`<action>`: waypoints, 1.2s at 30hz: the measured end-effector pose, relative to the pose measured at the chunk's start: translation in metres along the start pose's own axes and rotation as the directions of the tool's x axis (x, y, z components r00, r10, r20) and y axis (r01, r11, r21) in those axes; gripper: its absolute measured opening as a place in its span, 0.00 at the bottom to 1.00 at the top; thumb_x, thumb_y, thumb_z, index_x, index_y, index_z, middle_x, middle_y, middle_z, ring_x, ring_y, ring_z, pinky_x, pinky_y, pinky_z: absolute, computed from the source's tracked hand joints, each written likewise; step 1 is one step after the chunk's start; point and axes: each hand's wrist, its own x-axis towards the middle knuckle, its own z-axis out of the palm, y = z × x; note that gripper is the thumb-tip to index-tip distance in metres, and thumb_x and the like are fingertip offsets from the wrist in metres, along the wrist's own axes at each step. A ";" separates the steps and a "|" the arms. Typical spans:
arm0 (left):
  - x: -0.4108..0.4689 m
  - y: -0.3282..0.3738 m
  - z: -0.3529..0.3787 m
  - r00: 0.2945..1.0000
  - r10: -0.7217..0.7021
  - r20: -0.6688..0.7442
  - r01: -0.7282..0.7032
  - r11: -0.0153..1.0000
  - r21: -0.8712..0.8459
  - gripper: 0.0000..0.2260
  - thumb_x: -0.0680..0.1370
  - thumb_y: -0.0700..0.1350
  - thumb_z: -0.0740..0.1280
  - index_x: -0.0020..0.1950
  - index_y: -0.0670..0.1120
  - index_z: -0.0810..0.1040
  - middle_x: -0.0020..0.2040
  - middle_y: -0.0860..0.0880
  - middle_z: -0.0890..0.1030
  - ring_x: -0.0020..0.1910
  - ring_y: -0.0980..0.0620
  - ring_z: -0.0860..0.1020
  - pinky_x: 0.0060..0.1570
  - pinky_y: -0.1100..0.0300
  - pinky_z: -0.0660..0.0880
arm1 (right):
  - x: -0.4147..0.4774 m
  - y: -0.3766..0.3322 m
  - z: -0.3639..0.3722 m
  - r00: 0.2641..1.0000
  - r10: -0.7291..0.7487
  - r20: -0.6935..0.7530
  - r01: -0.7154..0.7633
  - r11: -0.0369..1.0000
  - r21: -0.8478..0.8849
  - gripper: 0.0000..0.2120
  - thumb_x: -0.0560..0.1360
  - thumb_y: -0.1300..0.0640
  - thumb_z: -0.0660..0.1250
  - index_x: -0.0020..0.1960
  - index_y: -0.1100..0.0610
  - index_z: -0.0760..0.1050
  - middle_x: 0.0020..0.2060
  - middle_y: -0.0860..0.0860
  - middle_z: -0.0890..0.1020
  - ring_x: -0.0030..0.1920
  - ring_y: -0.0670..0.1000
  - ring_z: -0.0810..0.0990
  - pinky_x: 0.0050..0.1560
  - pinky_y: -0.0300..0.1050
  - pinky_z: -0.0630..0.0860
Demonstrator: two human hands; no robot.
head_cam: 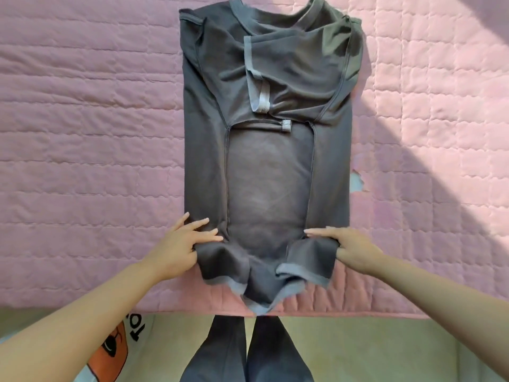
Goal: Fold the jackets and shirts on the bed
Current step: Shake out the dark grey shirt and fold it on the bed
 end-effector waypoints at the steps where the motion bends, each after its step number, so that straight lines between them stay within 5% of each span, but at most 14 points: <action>1: 0.005 0.008 -0.010 0.989 -0.151 0.000 0.147 0.962 -0.232 0.23 0.71 0.40 0.54 0.60 0.49 0.80 0.65 0.54 0.76 0.70 0.53 0.66 0.72 0.57 0.58 | 0.006 -0.006 -0.009 0.992 0.077 -0.100 -0.058 0.981 0.187 0.30 0.68 0.75 0.55 0.61 0.51 0.79 0.56 0.42 0.80 0.56 0.39 0.74 0.59 0.37 0.70; 4: 0.039 0.021 -0.052 0.861 -0.509 0.014 0.357 0.583 -0.730 0.17 0.73 0.55 0.64 0.57 0.48 0.77 0.60 0.43 0.80 0.61 0.44 0.77 0.62 0.49 0.72 | 0.038 -0.015 -0.053 0.886 0.334 -0.323 -0.071 0.784 0.616 0.05 0.76 0.65 0.67 0.47 0.63 0.82 0.40 0.56 0.83 0.43 0.47 0.77 0.46 0.45 0.73; 7: 0.072 0.013 -0.079 0.792 -0.604 0.090 0.331 0.301 -0.895 0.25 0.72 0.61 0.71 0.62 0.47 0.77 0.59 0.49 0.81 0.57 0.49 0.79 0.62 0.53 0.73 | 0.063 0.000 -0.073 0.782 0.559 -0.275 -0.123 0.571 0.812 0.08 0.74 0.54 0.72 0.50 0.58 0.81 0.45 0.54 0.84 0.47 0.50 0.81 0.52 0.46 0.78; 11: 0.091 0.012 -0.076 0.759 -0.651 -0.015 0.293 0.362 -0.885 0.15 0.72 0.54 0.73 0.54 0.49 0.80 0.52 0.50 0.83 0.49 0.52 0.81 0.52 0.57 0.75 | 0.078 0.014 -0.064 0.743 0.641 -0.192 -0.227 0.511 0.829 0.16 0.70 0.50 0.75 0.54 0.58 0.81 0.47 0.51 0.85 0.47 0.51 0.83 0.55 0.49 0.79; 14: 0.104 0.017 -0.082 0.698 -0.710 -0.098 0.192 0.316 -0.929 0.16 0.71 0.55 0.75 0.54 0.47 0.81 0.50 0.49 0.84 0.49 0.49 0.82 0.54 0.53 0.78 | 0.088 0.006 -0.071 0.705 0.671 -0.228 -0.138 0.446 0.885 0.16 0.69 0.45 0.76 0.49 0.56 0.81 0.44 0.49 0.85 0.45 0.49 0.83 0.51 0.46 0.79; 17: 0.113 0.019 -0.091 0.713 -0.688 -0.137 0.096 0.288 -0.953 0.13 0.76 0.53 0.70 0.57 0.48 0.80 0.53 0.49 0.83 0.51 0.49 0.81 0.57 0.49 0.77 | 0.096 0.002 -0.080 0.721 0.651 -0.238 -0.056 0.397 0.916 0.16 0.73 0.47 0.72 0.54 0.57 0.80 0.48 0.51 0.85 0.49 0.52 0.84 0.54 0.49 0.80; 20: 0.121 0.018 -0.100 0.756 -0.629 -0.182 0.034 0.315 -0.949 0.11 0.80 0.51 0.65 0.59 0.49 0.77 0.54 0.51 0.82 0.50 0.54 0.80 0.55 0.54 0.76 | 0.094 0.009 -0.086 0.714 0.651 -0.258 0.065 0.306 0.950 0.14 0.74 0.51 0.72 0.55 0.59 0.81 0.50 0.53 0.85 0.51 0.53 0.83 0.55 0.50 0.79; 22: 0.126 0.013 -0.100 0.740 -0.631 -0.232 0.067 0.413 -0.908 0.12 0.80 0.51 0.64 0.60 0.47 0.76 0.56 0.49 0.81 0.51 0.52 0.80 0.53 0.56 0.75 | 0.088 0.019 -0.085 0.680 0.668 -0.300 0.038 0.377 0.926 0.10 0.75 0.53 0.71 0.52 0.58 0.80 0.47 0.53 0.85 0.47 0.52 0.83 0.50 0.48 0.79; 26: 0.119 0.001 -0.084 0.532 -0.673 -0.514 0.183 0.684 -0.706 0.14 0.80 0.46 0.63 0.65 0.44 0.71 0.52 0.46 0.78 0.54 0.43 0.77 0.51 0.55 0.69 | 0.080 0.039 -0.074 0.602 0.530 -0.597 -0.191 0.822 0.537 0.08 0.80 0.58 0.61 0.58 0.57 0.74 0.49 0.53 0.80 0.50 0.54 0.78 0.49 0.46 0.72; 29: 0.103 -0.014 -0.072 0.568 -0.371 -0.735 0.211 0.929 -0.305 0.26 0.75 0.32 0.63 0.73 0.46 0.64 0.63 0.40 0.70 0.59 0.39 0.71 0.58 0.48 0.69 | 0.079 0.044 -0.078 0.667 0.217 -0.713 -0.158 0.976 0.149 0.25 0.76 0.69 0.58 0.71 0.54 0.64 0.63 0.55 0.72 0.62 0.56 0.72 0.60 0.50 0.69; 32: 0.095 -0.027 -0.071 0.726 0.076 -0.683 0.215 0.919 0.331 0.41 0.68 0.23 0.63 0.76 0.52 0.64 0.74 0.42 0.60 0.71 0.38 0.62 0.66 0.41 0.65 | 0.077 0.052 -0.085 0.784 -0.095 -0.613 -0.200 0.897 -0.394 0.46 0.64 0.78 0.61 0.76 0.49 0.58 0.74 0.55 0.60 0.71 0.61 0.63 0.67 0.58 0.66; 36: 0.115 -0.029 -0.092 0.836 0.231 -0.497 0.086 0.840 0.536 0.45 0.66 0.22 0.63 0.77 0.54 0.60 0.79 0.46 0.56 0.76 0.42 0.56 0.73 0.46 0.57 | 0.094 0.040 -0.095 0.892 -0.201 -0.404 -0.138 0.732 -0.668 0.42 0.66 0.70 0.53 0.77 0.46 0.57 0.77 0.54 0.56 0.76 0.58 0.55 0.71 0.57 0.58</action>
